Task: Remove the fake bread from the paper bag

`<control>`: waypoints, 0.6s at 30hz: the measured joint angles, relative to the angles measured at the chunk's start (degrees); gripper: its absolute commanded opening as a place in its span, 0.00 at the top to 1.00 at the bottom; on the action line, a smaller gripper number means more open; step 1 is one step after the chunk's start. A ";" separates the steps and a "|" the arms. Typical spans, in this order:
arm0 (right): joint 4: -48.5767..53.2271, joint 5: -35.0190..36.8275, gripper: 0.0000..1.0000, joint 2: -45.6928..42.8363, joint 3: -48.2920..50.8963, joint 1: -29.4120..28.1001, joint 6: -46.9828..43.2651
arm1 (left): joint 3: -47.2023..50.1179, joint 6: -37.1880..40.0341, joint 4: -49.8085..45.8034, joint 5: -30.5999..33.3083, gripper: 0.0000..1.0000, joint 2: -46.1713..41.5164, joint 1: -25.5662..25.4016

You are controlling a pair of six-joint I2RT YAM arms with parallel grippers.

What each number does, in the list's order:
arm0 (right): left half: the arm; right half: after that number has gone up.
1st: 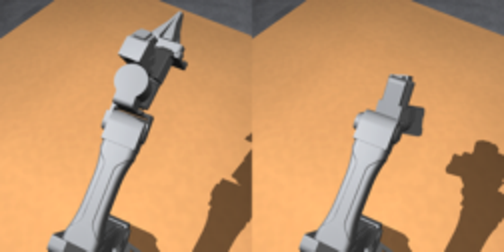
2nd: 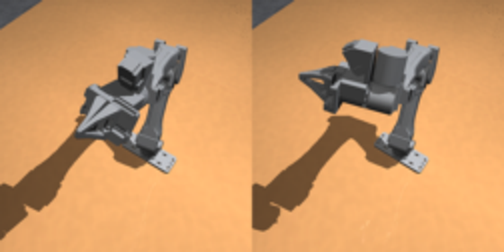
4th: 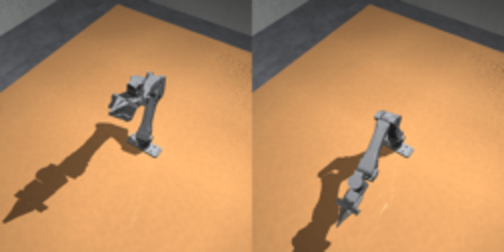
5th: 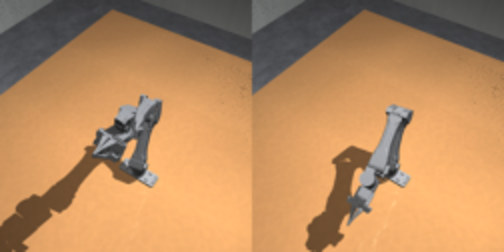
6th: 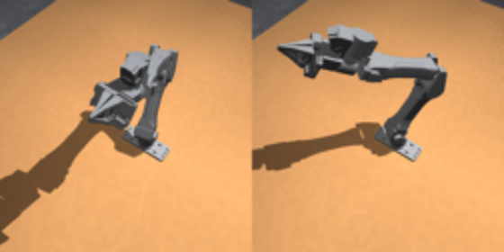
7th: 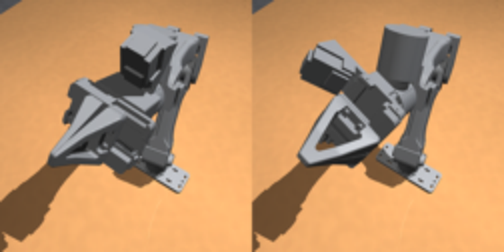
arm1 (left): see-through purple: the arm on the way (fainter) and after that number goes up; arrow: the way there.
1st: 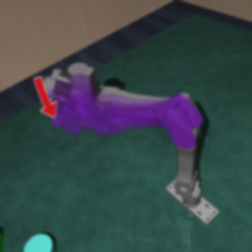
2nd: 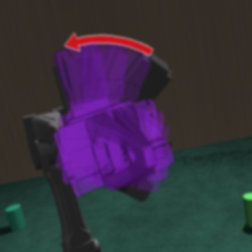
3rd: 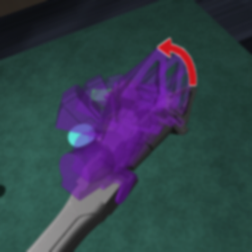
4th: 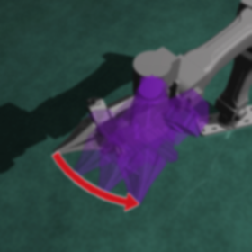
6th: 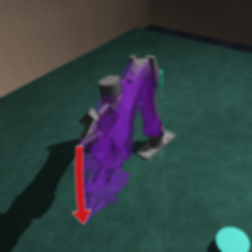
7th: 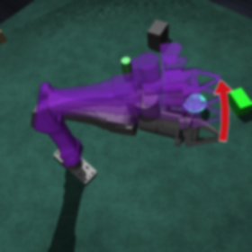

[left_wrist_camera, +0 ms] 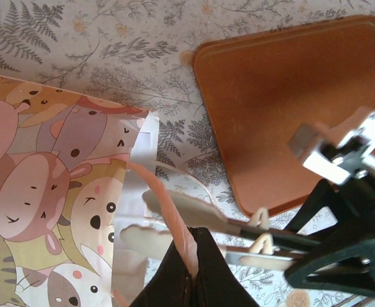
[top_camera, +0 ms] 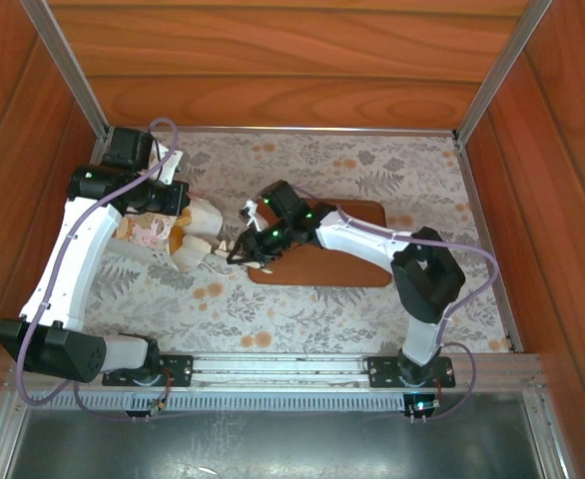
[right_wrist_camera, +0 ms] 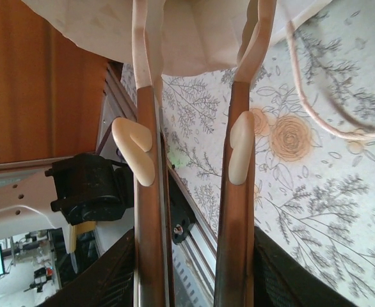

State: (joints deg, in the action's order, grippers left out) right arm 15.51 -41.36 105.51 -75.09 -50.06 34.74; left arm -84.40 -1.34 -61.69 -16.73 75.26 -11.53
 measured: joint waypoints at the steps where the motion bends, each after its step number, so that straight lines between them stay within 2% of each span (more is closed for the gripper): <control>1: -0.57 -0.22 0.56 0.90 -0.15 -0.35 0.37 | 0.00 0.02 0.02 0.02 1.00 0.00 0.00; 8: -4.92 -1.11 0.54 5.35 -1.60 -1.25 2.12 | -0.13 0.00 0.04 0.02 1.00 0.00 0.00; 13: -12.24 -3.80 0.53 7.34 -1.62 -1.22 6.45 | -0.13 0.00 0.07 0.26 1.00 0.00 0.00; 18: -14.84 -4.79 0.51 9.35 -1.90 -1.20 9.49 | -0.17 0.02 0.09 0.35 1.00 0.00 0.00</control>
State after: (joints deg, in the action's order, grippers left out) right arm 0.67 -46.15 114.87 -76.99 -51.27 44.23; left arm -84.58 -1.32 -61.60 -16.38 75.26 -11.53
